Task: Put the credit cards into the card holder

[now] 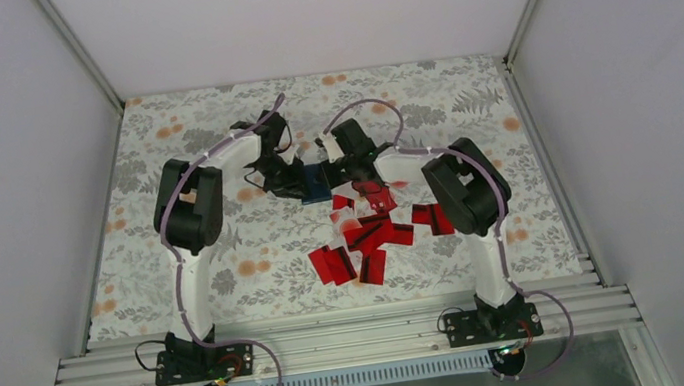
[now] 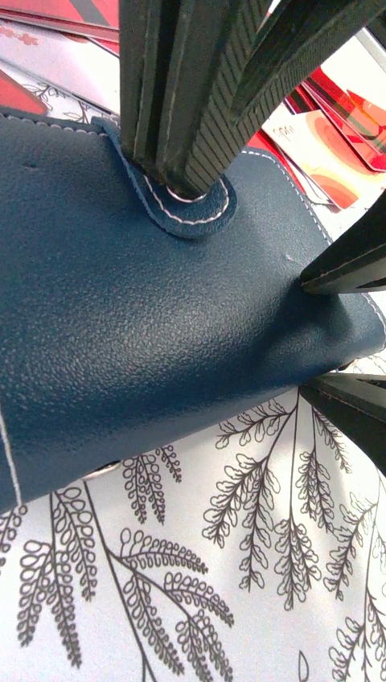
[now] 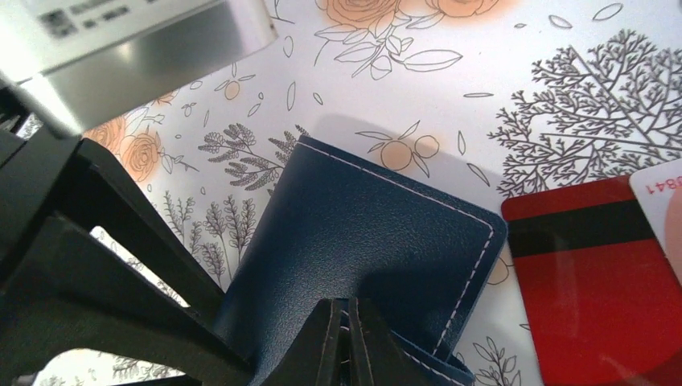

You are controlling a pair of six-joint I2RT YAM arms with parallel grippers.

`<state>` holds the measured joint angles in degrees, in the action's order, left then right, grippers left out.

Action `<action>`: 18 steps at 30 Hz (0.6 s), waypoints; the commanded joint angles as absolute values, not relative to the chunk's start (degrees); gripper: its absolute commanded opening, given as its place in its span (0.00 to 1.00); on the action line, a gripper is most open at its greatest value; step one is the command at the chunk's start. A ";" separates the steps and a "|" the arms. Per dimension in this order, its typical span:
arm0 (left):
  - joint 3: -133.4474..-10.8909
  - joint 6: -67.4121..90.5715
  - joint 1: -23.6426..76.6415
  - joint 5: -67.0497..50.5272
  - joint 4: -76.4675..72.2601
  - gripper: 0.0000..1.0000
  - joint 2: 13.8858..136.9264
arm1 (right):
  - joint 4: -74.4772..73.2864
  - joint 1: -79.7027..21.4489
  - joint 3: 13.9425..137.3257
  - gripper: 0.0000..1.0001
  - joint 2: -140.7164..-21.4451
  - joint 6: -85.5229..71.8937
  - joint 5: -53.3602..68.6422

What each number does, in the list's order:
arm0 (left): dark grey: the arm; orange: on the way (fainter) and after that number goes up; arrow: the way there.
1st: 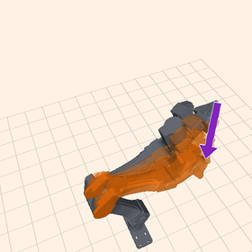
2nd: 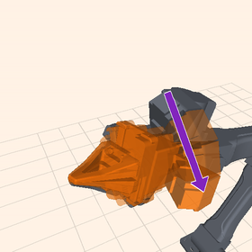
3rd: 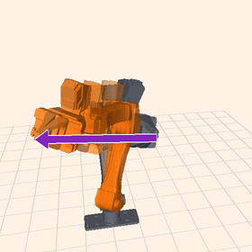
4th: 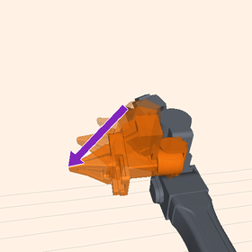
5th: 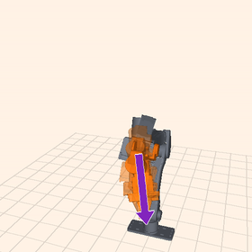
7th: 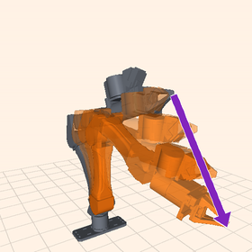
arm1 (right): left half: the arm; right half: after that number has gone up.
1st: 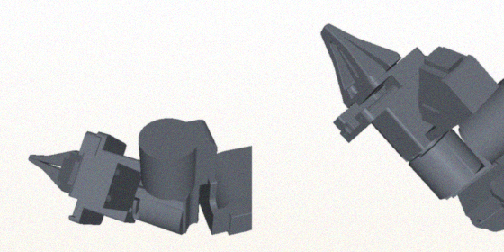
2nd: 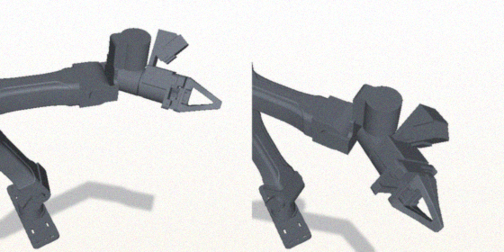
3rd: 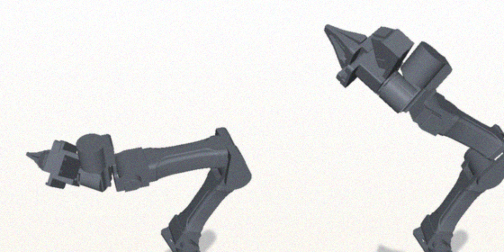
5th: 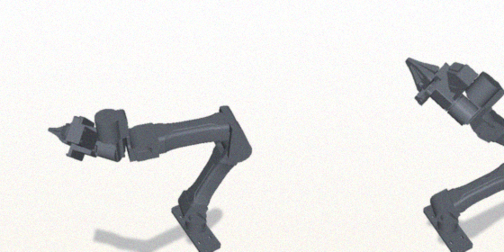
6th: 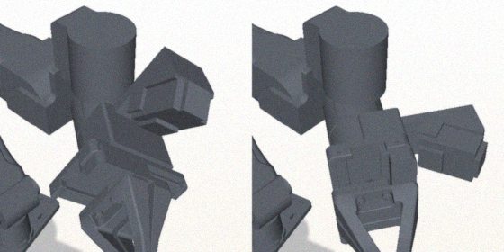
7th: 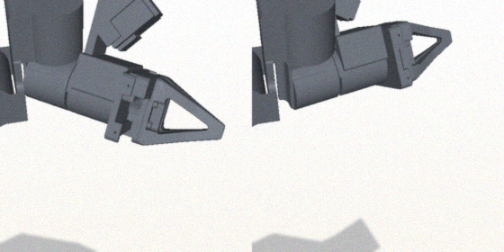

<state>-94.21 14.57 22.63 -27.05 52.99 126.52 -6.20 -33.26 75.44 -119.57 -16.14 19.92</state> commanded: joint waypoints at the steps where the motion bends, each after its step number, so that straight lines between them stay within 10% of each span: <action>1: -92.81 15.29 23.82 -22.92 49.74 0.26 132.54 | -7.56 -37.06 68.13 0.04 -120.19 -15.24 14.67; 18: -92.66 15.70 23.72 -26.12 51.38 0.26 132.33 | 12.81 -39.76 51.08 0.04 -124.90 -18.06 5.70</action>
